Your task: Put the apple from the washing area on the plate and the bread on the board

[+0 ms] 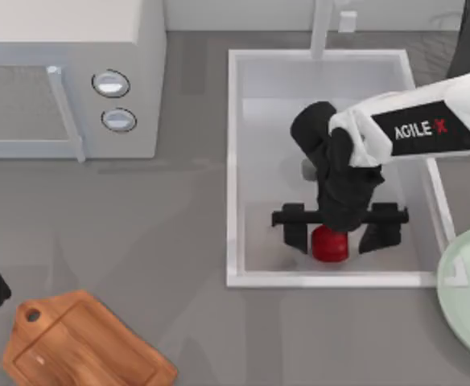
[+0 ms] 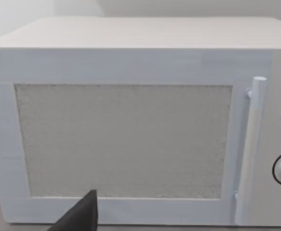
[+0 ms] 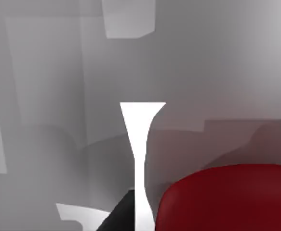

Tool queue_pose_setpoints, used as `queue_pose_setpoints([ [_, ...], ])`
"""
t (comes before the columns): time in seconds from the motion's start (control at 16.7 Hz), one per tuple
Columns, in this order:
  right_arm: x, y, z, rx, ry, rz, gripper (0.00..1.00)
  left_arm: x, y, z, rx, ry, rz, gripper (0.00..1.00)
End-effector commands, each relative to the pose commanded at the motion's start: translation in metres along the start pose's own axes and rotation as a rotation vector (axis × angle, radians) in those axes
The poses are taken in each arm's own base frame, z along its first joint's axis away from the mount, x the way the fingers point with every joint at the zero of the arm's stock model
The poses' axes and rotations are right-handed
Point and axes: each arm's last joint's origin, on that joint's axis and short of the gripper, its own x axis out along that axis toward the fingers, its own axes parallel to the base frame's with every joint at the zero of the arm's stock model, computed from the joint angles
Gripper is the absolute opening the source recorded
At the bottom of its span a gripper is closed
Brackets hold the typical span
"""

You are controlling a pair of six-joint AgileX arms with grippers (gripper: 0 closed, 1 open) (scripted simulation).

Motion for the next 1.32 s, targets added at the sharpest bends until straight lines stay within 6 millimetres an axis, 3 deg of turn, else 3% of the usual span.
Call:
queue_pose_setpoints([
  [0.24, 0.000, 0.000, 0.000, 0.000, 0.000, 0.000, 0.02, 0.000, 0.000, 0.000, 0.000, 0.000, 0.000, 1.00],
  [0.72, 0.000, 0.000, 0.000, 0.000, 0.000, 0.000, 0.00, 0.000, 0.000, 0.000, 0.000, 0.000, 0.000, 1.00],
  [0.78, -0.029, 0.001, 0.005, -0.009, -0.048, 0.000, 0.00, 0.000, 0.000, 0.000, 0.000, 0.000, 0.000, 1.00],
  [0.96, -0.043, 0.002, 0.007, -0.009, -0.052, 0.002, 0.00, 0.000, 0.000, 0.000, 0.000, 0.000, 0.000, 1.00],
  [1.32, -0.114, 0.002, 0.006, -0.009, -0.041, -0.004, 0.00, 0.000, 0.000, 0.000, 0.000, 0.000, 0.000, 1.00],
])
